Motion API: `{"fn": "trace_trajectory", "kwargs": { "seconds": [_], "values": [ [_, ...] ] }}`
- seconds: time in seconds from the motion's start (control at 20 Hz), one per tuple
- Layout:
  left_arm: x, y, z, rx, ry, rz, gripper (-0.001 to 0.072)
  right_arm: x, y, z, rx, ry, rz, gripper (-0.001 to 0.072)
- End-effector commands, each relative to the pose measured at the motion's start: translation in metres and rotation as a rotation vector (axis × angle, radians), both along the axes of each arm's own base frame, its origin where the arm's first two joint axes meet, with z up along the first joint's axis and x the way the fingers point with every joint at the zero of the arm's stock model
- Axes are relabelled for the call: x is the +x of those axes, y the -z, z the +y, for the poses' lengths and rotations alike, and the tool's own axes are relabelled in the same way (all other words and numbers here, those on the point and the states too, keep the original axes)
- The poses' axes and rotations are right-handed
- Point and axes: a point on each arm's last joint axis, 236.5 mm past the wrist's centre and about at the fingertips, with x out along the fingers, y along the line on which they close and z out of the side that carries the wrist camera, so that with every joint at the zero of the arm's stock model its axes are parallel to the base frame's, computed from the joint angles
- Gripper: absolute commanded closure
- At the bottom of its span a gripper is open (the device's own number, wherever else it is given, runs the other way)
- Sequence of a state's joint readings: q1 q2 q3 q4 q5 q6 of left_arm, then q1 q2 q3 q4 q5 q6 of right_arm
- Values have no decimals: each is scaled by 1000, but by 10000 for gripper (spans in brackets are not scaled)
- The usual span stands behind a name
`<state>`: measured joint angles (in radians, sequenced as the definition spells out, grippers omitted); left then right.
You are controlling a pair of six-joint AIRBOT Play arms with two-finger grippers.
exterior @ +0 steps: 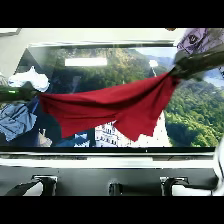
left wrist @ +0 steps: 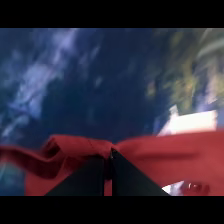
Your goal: Fold the clothes and pants, and hang the long-sleeved shirts on hangers.
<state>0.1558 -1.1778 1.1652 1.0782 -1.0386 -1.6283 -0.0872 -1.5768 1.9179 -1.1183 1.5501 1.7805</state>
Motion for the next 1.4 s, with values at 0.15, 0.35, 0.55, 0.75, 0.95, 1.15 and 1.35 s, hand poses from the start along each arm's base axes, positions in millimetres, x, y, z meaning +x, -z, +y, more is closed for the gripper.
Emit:
{"fn": "trace_trajectory", "kwargs": {
  "seconds": [0.15,0.35,0.55,0.75,0.95,1.15,1.35],
  "values": [
    [49,143,-14,-27,-39,167,692,104,166,20,203,117,69,681],
    [58,143,-7,-28,-52,159,691,115,164,22,246,146,37,518],
    [54,111,22,-53,-59,177,202,67,131,-11,112,-57,50,329],
    [21,71,77,-29,-96,158,77,7,99,-75,-24,-84,63,329],
    [-36,87,111,-64,-229,217,80,-85,149,-45,107,-54,173,326],
    [-59,113,108,-86,-258,273,90,-138,204,26,318,24,222,283],
    [-50,112,114,-65,-279,235,90,-146,240,63,269,17,191,284]
  ]
}}
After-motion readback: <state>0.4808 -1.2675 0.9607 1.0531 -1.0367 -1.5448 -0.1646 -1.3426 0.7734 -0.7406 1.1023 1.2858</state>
